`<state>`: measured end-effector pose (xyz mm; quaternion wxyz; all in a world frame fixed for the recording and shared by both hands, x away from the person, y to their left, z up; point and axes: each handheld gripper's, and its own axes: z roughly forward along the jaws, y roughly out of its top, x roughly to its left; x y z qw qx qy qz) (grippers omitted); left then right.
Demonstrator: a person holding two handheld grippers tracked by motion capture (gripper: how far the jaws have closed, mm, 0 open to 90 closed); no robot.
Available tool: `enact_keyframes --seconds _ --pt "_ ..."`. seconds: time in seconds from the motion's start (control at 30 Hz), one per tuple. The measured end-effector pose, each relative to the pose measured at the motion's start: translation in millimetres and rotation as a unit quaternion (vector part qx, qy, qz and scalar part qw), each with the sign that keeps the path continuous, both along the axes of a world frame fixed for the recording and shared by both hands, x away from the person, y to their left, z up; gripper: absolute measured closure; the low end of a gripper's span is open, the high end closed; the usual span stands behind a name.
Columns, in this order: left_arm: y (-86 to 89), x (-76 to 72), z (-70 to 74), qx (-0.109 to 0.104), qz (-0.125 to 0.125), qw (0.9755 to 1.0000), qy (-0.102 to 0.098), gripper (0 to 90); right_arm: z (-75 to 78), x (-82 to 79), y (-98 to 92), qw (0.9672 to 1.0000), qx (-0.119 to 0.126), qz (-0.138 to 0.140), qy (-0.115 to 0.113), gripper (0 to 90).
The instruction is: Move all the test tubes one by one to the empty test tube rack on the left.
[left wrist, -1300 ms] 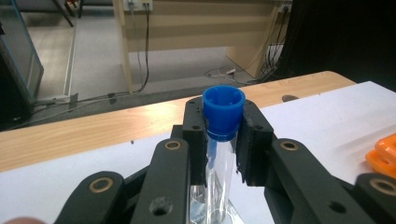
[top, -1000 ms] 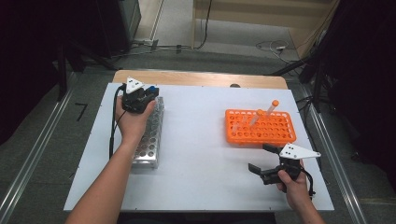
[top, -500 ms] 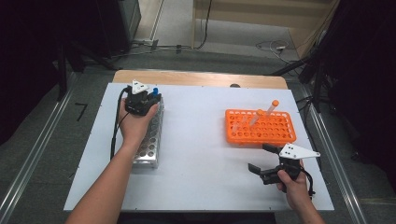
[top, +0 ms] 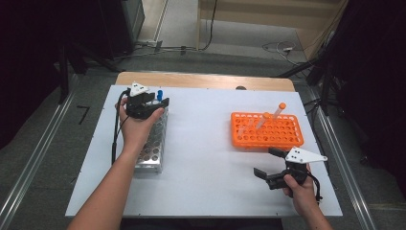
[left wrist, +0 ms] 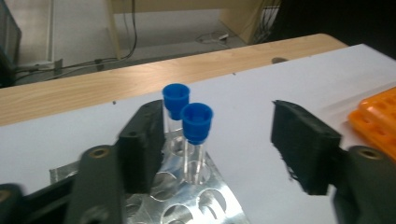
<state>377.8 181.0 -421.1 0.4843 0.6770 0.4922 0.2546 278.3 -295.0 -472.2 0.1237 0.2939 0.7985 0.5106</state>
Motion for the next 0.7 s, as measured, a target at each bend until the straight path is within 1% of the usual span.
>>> enact_keyframes --seconds 0.07,0.13,0.27,0.3,0.37,0.47,0.53,0.7 --pt "-0.1 -5.6 3.1 -0.01 -0.012 0.9999 -0.004 20.3 0.4 0.4 -0.8 1.0 0.002 -0.002 0.0 0.0" --pt "-0.2 -12.5 6.5 -0.017 -0.021 0.9996 -0.009 14.7 0.9 1.3 -2.0 1.0 0.004 -0.004 0.0 0.0" --pt "-0.9 -28.7 12.7 -0.03 -0.037 0.9986 -0.021 8.1 2.1 3.3 -4.5 0.9999 0.008 -0.015 -0.003 0.4" --pt "-1.8 -33.1 13.9 -0.028 -0.04 0.9985 -0.024 6.4 2.4 4.0 -5.3 0.9998 0.008 -0.017 -0.003 0.4" --pt "-3.3 -42.1 15.2 -0.032 -0.048 0.9979 -0.029 4.4 3.1 5.2 -6.7 0.9997 0.01 -0.021 -0.003 0.4" --pt "-5.7 -54.4 14.9 -0.039 -0.057 0.9972 -0.029 2.3 4.3 6.9 -8.4 0.9996 0.012 -0.025 -0.005 0.4" --pt "-7.9 -61.4 13.7 -0.043 -0.066 0.9965 -0.028 1.4 4.8 8.0 -9.3 0.9995 0.012 -0.028 -0.005 0.5" --pt "-14.1 -76.1 10.4 -0.053 -0.079 0.995 -0.032 0.3 5.6 10.5 -10.0 0.9994 0.009 -0.032 -0.007 0.5"
